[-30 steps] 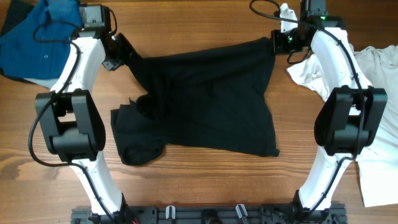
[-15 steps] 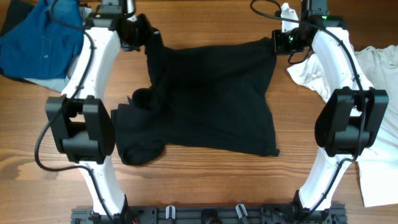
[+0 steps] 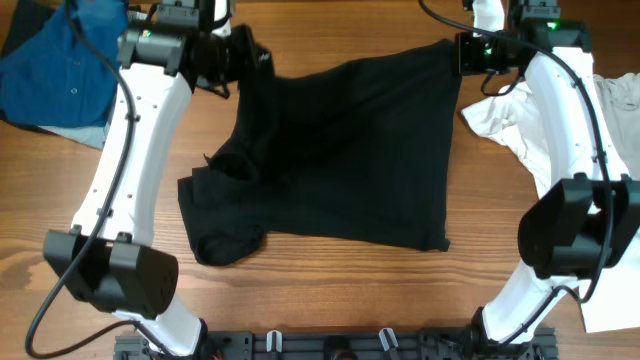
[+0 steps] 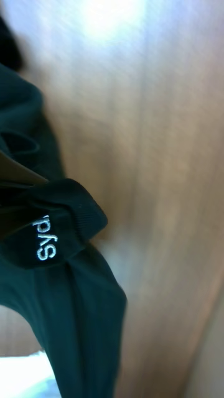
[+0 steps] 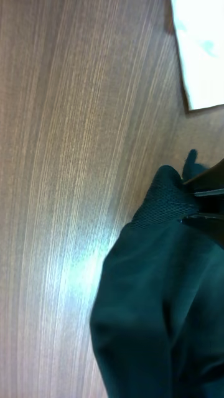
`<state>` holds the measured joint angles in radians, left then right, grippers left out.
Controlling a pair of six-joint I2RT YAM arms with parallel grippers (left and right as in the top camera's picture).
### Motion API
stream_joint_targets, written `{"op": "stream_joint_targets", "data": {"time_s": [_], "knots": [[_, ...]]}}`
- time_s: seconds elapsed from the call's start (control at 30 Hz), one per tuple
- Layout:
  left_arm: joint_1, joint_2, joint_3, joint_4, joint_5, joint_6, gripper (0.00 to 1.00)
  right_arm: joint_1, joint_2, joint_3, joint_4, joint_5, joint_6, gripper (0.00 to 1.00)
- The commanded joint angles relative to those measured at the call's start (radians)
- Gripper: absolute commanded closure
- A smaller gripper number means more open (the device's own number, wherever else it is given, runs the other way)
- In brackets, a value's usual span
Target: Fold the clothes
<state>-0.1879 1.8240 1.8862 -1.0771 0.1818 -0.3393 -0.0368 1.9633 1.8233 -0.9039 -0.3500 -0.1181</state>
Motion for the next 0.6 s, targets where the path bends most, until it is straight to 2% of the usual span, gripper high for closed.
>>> {"op": "stream_joint_targets", "data": {"time_s": [0.0, 0.27, 0.57], "knots": [[0.006, -0.011, 0.012, -0.093, -0.1, 0.022, 0.96, -0.007, -0.041, 0.019, -0.016, 0.018, -0.012, 0.96], [0.013, -0.01, 0.012, -0.084, -0.158, 0.022, 0.96, -0.007, -0.043, 0.019, -0.034, 0.018, -0.003, 0.96], [0.02, 0.064, 0.012, 0.026, -0.18, 0.018, 0.96, -0.007, -0.043, 0.019, -0.035, 0.018, -0.003, 0.96]]}}
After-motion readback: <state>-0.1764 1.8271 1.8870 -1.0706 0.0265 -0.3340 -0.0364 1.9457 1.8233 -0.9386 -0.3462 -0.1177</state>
